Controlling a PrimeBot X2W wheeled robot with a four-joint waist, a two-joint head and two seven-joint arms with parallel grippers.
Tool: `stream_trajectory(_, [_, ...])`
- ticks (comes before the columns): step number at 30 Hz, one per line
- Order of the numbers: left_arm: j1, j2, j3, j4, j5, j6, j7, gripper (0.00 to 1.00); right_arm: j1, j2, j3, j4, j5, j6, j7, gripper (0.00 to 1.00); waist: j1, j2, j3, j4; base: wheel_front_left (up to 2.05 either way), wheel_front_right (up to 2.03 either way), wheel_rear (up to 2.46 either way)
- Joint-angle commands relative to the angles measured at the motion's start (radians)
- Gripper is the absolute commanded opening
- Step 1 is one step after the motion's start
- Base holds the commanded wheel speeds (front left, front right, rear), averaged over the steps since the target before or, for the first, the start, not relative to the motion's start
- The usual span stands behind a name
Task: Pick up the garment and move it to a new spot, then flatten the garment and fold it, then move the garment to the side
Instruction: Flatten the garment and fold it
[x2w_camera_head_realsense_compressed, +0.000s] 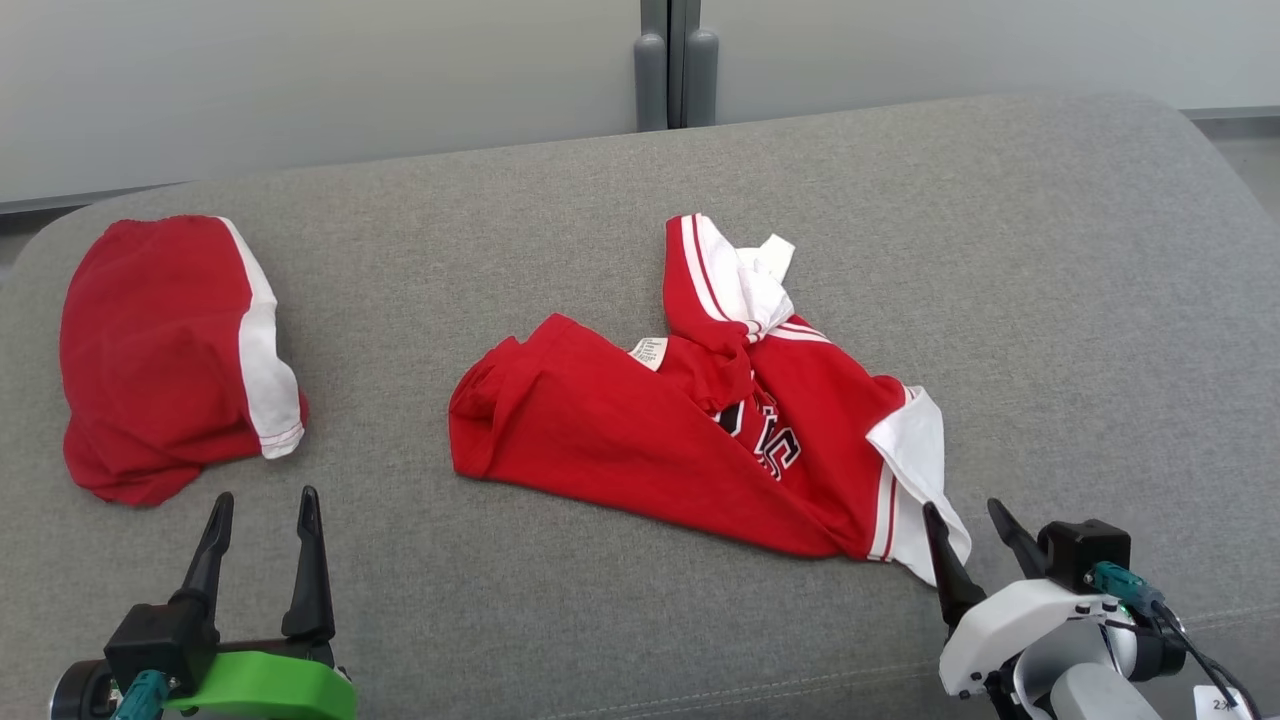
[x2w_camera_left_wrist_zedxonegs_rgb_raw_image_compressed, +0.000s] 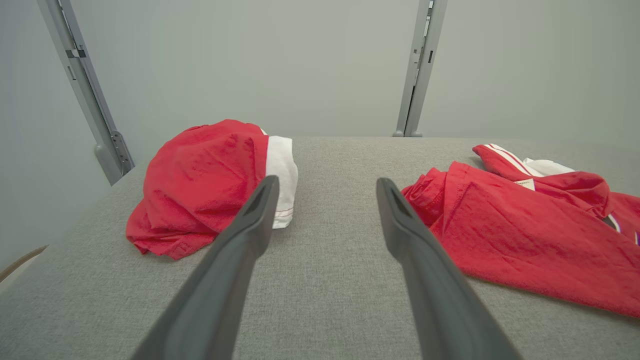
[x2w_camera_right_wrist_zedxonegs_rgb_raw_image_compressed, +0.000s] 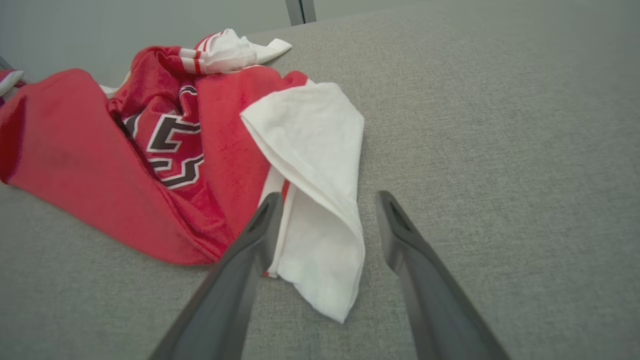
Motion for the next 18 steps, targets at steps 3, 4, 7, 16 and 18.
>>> stream_trajectory(3, [-0.014, 0.007, 0.006, -0.003, -0.003, -0.002, -0.002, 1.0, -0.019, -0.005, -0.024, -0.021, -0.035, 0.0, -0.027, 1.0, 0.0, -0.0001, 0.0, 0.0, 0.0, 0.0, 0.0])
stream_trajectory(4, [-0.014, 0.007, 0.006, -0.003, -0.003, -0.002, -0.002, 1.0, -0.019, -0.006, -0.031, -0.028, -0.045, 0.0, -0.032, 1.0, 0.0, -0.0001, 0.0, 0.001, 0.0, 0.0, 0.0])
stream_trajectory(7, [-0.014, 0.007, 0.004, -0.003, -0.003, -0.002, -0.002, 1.0, -0.027, -0.005, -0.031, -0.047, -0.078, 0.0, -0.039, 1.0, 0.0, -0.0001, -0.001, 0.003, 0.0, 0.0, 0.0])
stream_trajectory(16, [-0.019, 0.006, -0.005, 0.005, -0.001, -0.002, -0.002, 1.0, -0.107, 0.003, 0.017, 0.038, -0.146, 0.0, 0.026, 1.0, 0.0, -0.0001, -0.009, 0.016, 0.0, 0.0, 0.0])
stream_trajectory(18, [-0.019, 0.005, -0.008, 0.005, -0.002, -0.002, -0.002, 1.0, -0.132, 0.006, 0.023, 0.073, -0.156, 0.0, 0.035, 1.0, 0.0, -0.0001, -0.011, 0.021, 0.0, 0.0, 0.0])
